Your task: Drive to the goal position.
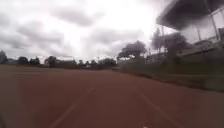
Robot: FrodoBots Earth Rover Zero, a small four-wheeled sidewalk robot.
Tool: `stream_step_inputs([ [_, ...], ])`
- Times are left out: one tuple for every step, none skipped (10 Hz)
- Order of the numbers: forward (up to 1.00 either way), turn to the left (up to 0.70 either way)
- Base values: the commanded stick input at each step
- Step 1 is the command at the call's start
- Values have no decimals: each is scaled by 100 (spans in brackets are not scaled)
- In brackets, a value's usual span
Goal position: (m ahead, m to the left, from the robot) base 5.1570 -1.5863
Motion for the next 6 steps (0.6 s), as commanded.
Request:
stream_step_inputs([
  [70, 0],
  [70, 0],
  [70, 0],
  [70, 0],
  [70, 0],
  [70, 0],
])
